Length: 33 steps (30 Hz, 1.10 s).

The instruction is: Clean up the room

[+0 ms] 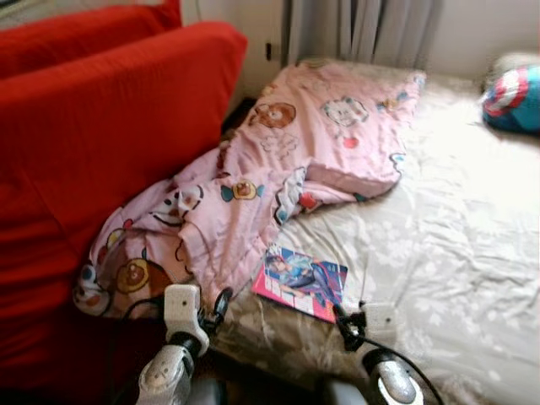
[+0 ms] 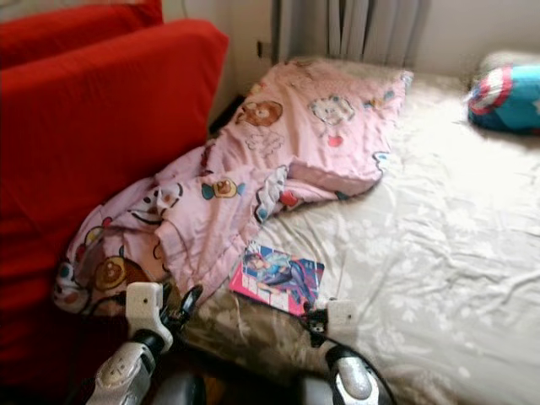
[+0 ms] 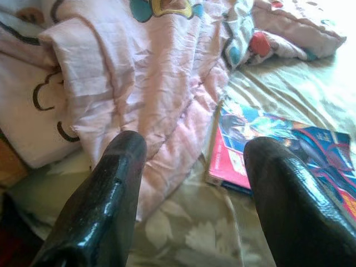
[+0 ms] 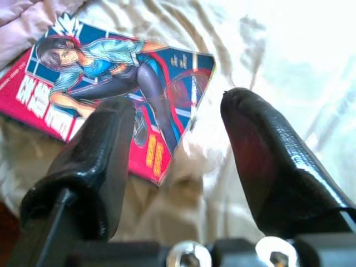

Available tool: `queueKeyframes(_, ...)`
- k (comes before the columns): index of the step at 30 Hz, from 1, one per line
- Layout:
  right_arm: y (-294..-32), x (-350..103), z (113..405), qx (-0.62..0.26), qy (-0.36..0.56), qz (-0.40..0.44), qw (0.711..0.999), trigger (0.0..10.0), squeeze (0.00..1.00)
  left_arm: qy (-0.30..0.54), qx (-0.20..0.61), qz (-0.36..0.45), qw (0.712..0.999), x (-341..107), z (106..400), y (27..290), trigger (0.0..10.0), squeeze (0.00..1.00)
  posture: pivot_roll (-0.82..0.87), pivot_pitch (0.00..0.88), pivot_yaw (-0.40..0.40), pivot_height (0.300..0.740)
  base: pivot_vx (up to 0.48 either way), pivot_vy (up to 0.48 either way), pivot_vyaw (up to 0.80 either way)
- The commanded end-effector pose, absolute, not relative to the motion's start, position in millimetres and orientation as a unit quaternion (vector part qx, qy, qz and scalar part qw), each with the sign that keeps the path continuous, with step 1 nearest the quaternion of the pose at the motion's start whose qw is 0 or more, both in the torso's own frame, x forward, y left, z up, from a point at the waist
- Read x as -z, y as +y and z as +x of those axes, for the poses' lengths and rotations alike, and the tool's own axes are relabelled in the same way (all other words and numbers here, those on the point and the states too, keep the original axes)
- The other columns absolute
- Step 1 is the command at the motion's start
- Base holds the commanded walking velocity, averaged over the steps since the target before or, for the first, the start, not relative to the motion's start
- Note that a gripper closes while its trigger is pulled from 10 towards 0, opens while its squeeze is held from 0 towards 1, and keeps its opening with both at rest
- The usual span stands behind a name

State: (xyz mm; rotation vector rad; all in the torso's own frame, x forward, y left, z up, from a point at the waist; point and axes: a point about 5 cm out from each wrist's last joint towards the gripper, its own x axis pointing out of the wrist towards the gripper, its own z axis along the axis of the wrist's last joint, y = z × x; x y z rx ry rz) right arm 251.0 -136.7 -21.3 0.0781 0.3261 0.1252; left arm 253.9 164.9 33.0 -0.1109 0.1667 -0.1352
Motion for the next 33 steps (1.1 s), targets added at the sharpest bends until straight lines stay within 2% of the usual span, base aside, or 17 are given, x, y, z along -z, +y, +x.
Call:
queueKeyframes(1, -129, 22, 251, -0.072, 0.167, 0.045, 0.982, 10.0, 0.00, 0.088, 0.062, -0.053, 0.993, -32, 252, 170, 10.0, 0.00, 0.02, 0.121, -0.024, 0.615, 0.326, 0.000, 0.00)
queueKeyframes(5, -129, 22, 252, -0.073, 0.169, 0.046, 0.982, 10.0, 0.00, 0.088, 0.062, -0.053, 0.993, -32, 253, 170, 10.0, 0.00, 0.02, 0.123, -0.023, 0.615, 0.284, 0.000, 0.00)
queueKeyframes(11, -127, 20, 257, -0.076, 0.175, 0.049, 0.980, 10.0, 0.00, 0.086, 0.060, -0.052, 0.993, -33, 253, 171, 10.0, 0.00, 0.02, 0.132, -0.023, 0.615, 0.000, 0.000, 0.00)
queueKeyframes(12, -133, 15, 274, -0.042, 0.202, 0.088, 0.974, 10.0, 0.00, 0.082, 0.058, -0.049, 0.994, -37, 254, 175, 10.0, 0.00, 0.05, 0.158, -0.023, 0.615, 0.000, 0.000, 0.00)
queueKeyframes(13, -133, 15, 274, -0.042, 0.202, 0.088, 0.974, 10.0, 0.00, 0.082, 0.058, -0.049, 0.994, -37, 254, 175, 10.0, 0.00, 0.05, 0.158, -0.023, 0.615, 0.000, 0.000, 0.00)
queueKeyframes(14, -136, 12, 282, -0.013, 0.214, 0.133, 0.968, 10.0, 0.80, 0.080, 0.061, -0.045, 0.994, -39, 256, 175, 10.0, 0.00, 0.05, 0.167, -0.023, 0.615, 0.000, 0.000, 0.00)
queueKeyframes(15, -137, 11, 284, -0.008, 0.215, 0.143, 0.966, 10.0, 0.80, 0.079, 0.061, -0.045, 0.994, -40, 257, 175, 10.0, 0.00, 0.05, 0.167, -0.023, 0.615, 0.000, 0.000, 0.00)
queueKeyframes(16, -136, 9, 286, -0.006, 0.214, 0.148, 0.966, 10.0, 1.00, 0.077, 0.062, -0.044, 0.994, -41, 257, 176, 10.0, 0.00, 0.06, 0.179, -0.024, 0.615, 0.000, 0.000, 0.00)
queueKeyframes(20, -130, -5, 302, -0.019, 0.207, 0.137, 0.969, 10.0, 1.00, 0.066, 0.065, -0.033, 0.995, -49, 264, 178, 10.0, 0.00, 0.07, 0.200, -0.024, 0.615, 0.000, 0.000, 0.00)
queueKeyframes(30, -131, -14, 314, -0.013, 0.206, 0.130, 0.970, 10.0, 1.00, 0.055, 0.070, -0.026, 0.996, -59, 256, 180, 10.0, 0.00, 0.10, 0.274, -0.013, 0.615, 0.000, 0.000, 0.00)
queueKeyframes(31, -132, -16, 315, -0.008, 0.206, 0.128, 0.970, 10.0, 0.76, 0.057, 0.069, -0.025, 0.996, -59, 252, 181, 10.0, 0.00, 0.11, 0.287, -0.010, 0.615, 0.000, 0.000, 0.00)
queueKeyframes(32, -133, -16, 315, -0.006, 0.205, 0.128, 0.970, 10.0, 0.76, 0.057, 0.069, -0.025, 0.996, -59, 251, 181, 10.0, 0.00, 0.11, 0.287, -0.010, 0.615, 0.000, 0.000, 0.00)
queueKeyframes(33, -135, -17, 316, -0.002, 0.205, 0.126, 0.971, 10.0, 0.00, 0.059, 0.068, -0.024, 0.996, -59, 249, 181, 10.0, 0.00, 0.11, 0.298, -0.008, 0.615, 0.000, 0.000, 0.00)
